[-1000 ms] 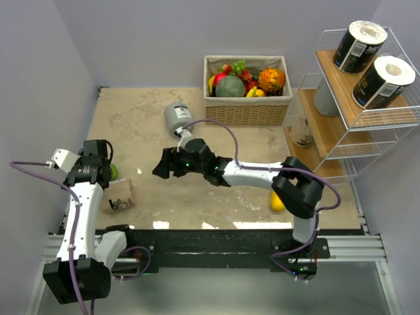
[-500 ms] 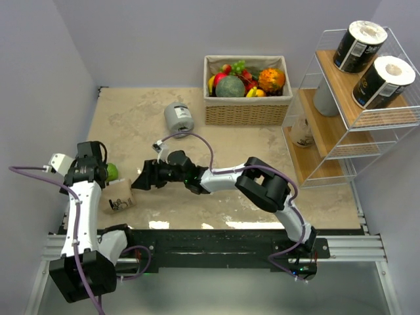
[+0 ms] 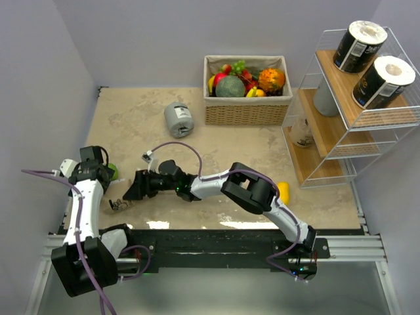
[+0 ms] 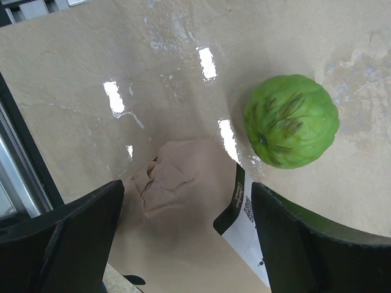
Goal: Place and organize the paper towels onto the shelf
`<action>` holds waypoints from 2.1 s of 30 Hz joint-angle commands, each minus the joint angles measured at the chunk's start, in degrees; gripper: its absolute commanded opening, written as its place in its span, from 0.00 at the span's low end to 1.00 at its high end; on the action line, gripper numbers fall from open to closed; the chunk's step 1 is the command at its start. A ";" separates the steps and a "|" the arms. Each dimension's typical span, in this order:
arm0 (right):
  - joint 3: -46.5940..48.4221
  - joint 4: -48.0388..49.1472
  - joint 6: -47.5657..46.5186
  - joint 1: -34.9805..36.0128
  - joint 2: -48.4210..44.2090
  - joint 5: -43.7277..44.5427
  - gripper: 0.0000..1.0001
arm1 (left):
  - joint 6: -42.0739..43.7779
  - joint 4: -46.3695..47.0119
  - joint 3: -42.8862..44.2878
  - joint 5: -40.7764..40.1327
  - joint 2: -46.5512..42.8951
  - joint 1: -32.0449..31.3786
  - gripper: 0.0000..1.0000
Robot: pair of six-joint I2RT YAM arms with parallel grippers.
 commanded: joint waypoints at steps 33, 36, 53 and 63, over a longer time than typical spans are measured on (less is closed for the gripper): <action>-17.55 -10.15 -21.66 -3.34 -23.95 8.50 0.34 | 25.55 13.83 10.48 25.49 -11.84 0.65 0.93; -17.38 -21.60 -28.28 -3.34 -29.67 14.75 0.34 | 28.55 18.31 7.76 30.69 -12.19 0.48 0.94; 9.51 -88.93 -50.53 -4.92 -28.02 53.97 0.38 | 33.57 28.25 -3.85 36.61 -15.26 -13.15 0.96; 12.68 -89.74 -50.81 -6.50 -23.71 51.16 0.49 | 33.22 27.73 -3.68 35.55 -17.55 -15.78 0.96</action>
